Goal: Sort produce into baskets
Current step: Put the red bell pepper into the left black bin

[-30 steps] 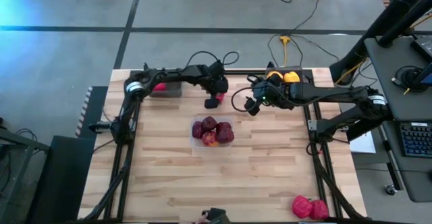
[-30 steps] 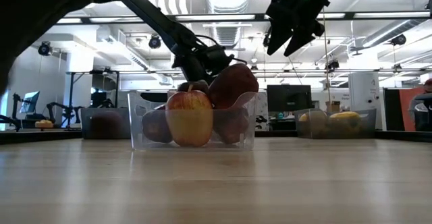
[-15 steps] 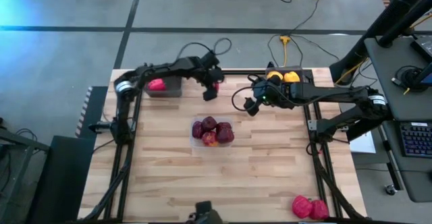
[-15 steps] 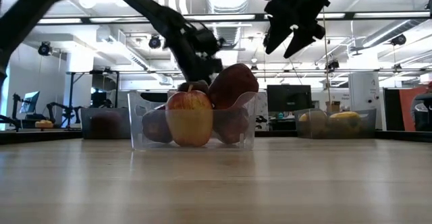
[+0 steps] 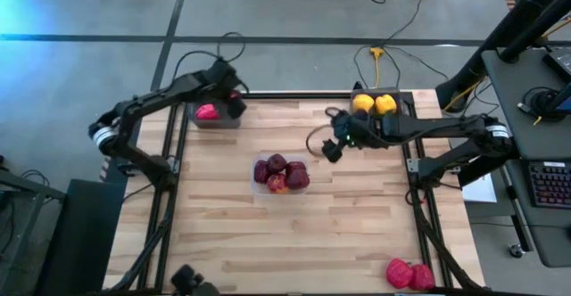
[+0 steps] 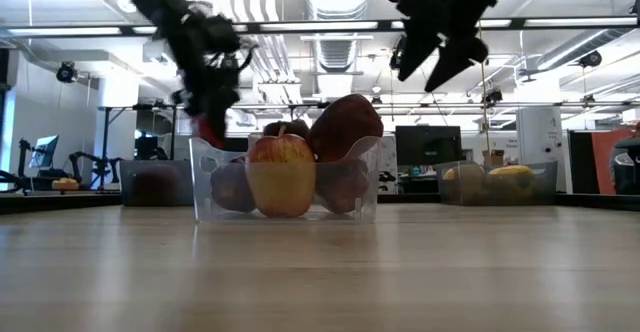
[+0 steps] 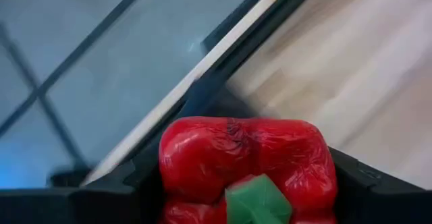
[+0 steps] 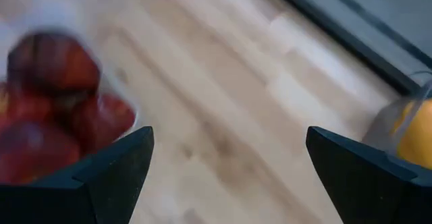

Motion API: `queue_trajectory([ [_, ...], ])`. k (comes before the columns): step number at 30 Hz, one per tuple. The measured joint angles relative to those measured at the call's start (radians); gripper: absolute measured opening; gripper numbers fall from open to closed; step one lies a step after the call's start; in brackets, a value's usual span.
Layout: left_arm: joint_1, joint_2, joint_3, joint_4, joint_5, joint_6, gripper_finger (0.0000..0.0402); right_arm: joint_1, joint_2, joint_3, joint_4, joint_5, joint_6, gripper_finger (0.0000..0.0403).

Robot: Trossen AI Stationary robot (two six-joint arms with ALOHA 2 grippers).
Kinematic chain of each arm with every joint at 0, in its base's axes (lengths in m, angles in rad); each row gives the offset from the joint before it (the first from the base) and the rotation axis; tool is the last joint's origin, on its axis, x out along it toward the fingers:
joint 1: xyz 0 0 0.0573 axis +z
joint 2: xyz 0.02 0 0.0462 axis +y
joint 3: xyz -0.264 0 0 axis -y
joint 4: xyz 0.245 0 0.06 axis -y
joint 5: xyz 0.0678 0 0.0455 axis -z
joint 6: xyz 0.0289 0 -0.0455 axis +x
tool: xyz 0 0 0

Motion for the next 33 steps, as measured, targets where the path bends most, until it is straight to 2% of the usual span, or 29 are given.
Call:
queue_trajectory([
  [3,0.035,-0.027,-0.103,0.086,-0.022,-0.084,0.0241,0.057,0.0,0.0,-0.081,-0.001,0.057,0.0379],
  [6,0.05,-0.007,-0.156,0.181,-0.021,-0.18,0.0245,0.104,0.0,0.0,-0.211,-0.006,0.179,0.0379],
  [8,0.054,0.021,-0.166,0.238,-0.02,-0.22,0.0269,0.128,0.0,-0.004,-0.291,-0.035,0.268,0.0379],
  [10,0.054,0.047,-0.166,0.285,-0.021,-0.235,0.0305,0.146,0.0,-0.018,-0.359,-0.107,0.373,0.0379],
  [15,0.054,0.088,-0.163,0.319,-0.021,-0.265,0.0375,0.232,0.0,-0.061,-0.374,-0.461,0.544,0.0379],
  [20,0.054,0.055,-0.165,0.293,0.022,-0.248,0.0394,0.476,0.033,-0.033,-0.336,-0.471,0.697,0.0379],
  [23,0.052,0.003,-0.165,0.279,0.06,-0.238,0.0392,0.635,0.08,-0.009,-0.327,-0.531,0.706,0.0379],
  [27,0.051,-0.085,-0.165,0.295,0.059,-0.206,0.0385,0.814,0.174,0.039,-0.324,-0.647,0.61,0.0379],
  [33,0.051,-0.183,-0.165,0.339,0.059,-0.148,0.0381,0.973,0.358,0.161,-0.333,-0.67,0.271,0.0379],
])
